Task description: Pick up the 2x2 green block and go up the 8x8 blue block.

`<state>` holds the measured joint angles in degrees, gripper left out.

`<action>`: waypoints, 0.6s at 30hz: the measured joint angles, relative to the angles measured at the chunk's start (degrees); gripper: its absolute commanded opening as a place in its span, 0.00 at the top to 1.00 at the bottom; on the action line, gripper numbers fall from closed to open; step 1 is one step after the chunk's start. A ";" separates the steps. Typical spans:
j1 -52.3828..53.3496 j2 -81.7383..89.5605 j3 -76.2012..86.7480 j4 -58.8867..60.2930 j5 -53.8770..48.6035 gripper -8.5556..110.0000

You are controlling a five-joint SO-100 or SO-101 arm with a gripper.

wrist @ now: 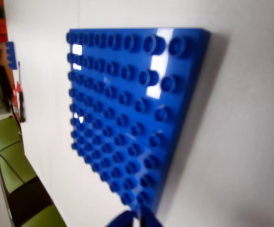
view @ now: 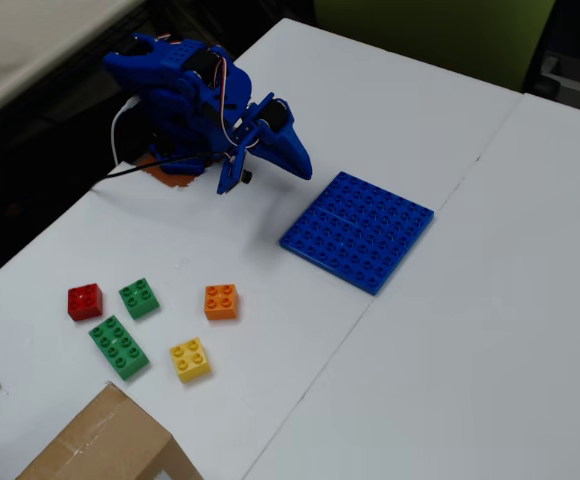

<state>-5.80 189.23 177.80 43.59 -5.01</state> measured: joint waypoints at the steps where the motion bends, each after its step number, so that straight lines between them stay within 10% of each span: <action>1: 0.00 0.00 0.00 0.00 0.09 0.93; 18: 4.39 0.00 1.49 0.00 2.37 0.93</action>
<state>-1.41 189.23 179.30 43.59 -2.64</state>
